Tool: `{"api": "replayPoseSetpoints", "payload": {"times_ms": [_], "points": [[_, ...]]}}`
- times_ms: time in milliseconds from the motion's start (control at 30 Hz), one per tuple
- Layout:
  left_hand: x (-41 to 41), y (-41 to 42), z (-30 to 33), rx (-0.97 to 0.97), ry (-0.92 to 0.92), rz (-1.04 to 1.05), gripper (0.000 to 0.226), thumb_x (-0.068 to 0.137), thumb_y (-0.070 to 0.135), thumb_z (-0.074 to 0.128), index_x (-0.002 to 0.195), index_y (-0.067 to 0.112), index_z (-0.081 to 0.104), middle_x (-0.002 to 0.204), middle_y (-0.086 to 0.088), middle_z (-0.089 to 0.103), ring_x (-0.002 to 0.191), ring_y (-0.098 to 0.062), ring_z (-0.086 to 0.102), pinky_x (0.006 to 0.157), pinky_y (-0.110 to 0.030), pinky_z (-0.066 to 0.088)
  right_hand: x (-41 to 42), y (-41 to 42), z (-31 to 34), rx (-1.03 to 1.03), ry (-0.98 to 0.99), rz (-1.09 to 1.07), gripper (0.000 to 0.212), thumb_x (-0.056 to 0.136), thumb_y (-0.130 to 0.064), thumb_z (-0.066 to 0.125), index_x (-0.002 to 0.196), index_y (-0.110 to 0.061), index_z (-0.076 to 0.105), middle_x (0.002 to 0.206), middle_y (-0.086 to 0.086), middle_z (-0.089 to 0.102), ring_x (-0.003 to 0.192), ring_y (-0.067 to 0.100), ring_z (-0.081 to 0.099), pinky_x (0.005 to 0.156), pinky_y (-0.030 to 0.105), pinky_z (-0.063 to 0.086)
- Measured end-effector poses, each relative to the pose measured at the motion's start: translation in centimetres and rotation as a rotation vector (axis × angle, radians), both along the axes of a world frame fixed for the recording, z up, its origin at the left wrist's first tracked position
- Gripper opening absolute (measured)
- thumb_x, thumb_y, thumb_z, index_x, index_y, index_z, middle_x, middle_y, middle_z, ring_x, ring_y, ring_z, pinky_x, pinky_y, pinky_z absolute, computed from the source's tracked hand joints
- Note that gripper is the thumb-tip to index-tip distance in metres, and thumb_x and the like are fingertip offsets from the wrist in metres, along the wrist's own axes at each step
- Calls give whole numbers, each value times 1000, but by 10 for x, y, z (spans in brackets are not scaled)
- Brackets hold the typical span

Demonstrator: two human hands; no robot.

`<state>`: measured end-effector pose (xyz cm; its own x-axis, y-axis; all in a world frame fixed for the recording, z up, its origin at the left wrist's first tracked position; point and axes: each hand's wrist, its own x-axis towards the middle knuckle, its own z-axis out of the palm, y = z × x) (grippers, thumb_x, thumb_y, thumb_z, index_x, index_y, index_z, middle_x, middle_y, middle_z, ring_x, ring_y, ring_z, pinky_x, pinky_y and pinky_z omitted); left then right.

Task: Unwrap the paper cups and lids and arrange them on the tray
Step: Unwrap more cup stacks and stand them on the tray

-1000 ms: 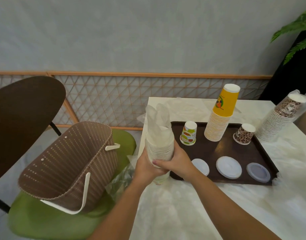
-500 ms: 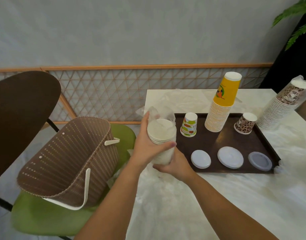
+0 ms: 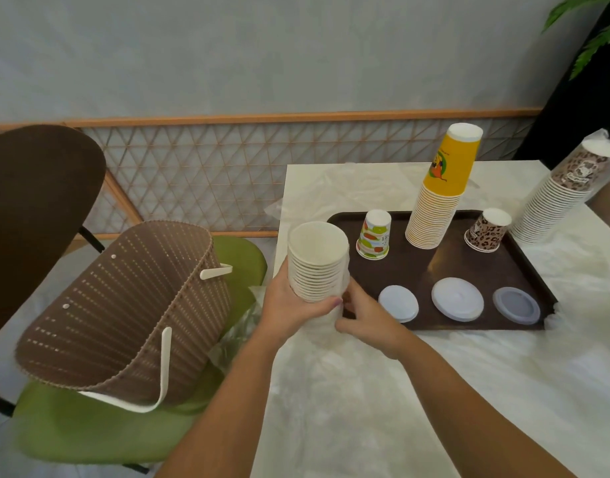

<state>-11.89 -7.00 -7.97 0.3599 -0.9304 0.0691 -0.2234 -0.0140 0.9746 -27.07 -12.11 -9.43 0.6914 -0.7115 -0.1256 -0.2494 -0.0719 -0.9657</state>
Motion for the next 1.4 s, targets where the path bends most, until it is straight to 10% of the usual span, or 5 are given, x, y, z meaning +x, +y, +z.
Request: {"api": "replayPoseSetpoints", "payload": {"times_ms": [133,667,767,1067,1400], "points": [[1,4,-13,54,9,-18,76,47,34,90,114,33,56,109,8,69,105,-7,63,89,-34,53,-1,-1,26,1,-162,-86,85,76,-27,70,147,-32,23,146,-17,39,136,4,35,113,37,31],[0,8,-61,214,-163,11,77,57,19,91,123,15,53,111,13,53,103,-7,52,91,-15,43,37,-5,30,-211,-106,-140,85,62,-12,87,119,-49,36,118,-25,55,111,-10,51,91,9,41],[1,11,-63,232,-31,-29,69,59,6,88,111,28,48,104,23,53,94,-2,52,73,3,38,37,-4,18,-199,-66,-151,77,62,-14,87,113,-48,40,117,-22,57,110,-9,53,88,9,43],[36,10,-32,112,194,-267,116,48,34,90,144,28,25,140,9,46,128,-4,45,99,-19,42,30,-1,-16,-81,-24,-178,79,55,-26,90,121,-38,49,116,-18,63,107,-6,58,85,11,48],[7,4,-42,101,101,-52,86,45,34,89,123,27,53,114,13,66,107,-4,61,87,-29,54,14,-4,-20,-17,121,-15,74,72,-6,77,126,-40,40,125,-18,54,120,3,51,98,18,44]]}}
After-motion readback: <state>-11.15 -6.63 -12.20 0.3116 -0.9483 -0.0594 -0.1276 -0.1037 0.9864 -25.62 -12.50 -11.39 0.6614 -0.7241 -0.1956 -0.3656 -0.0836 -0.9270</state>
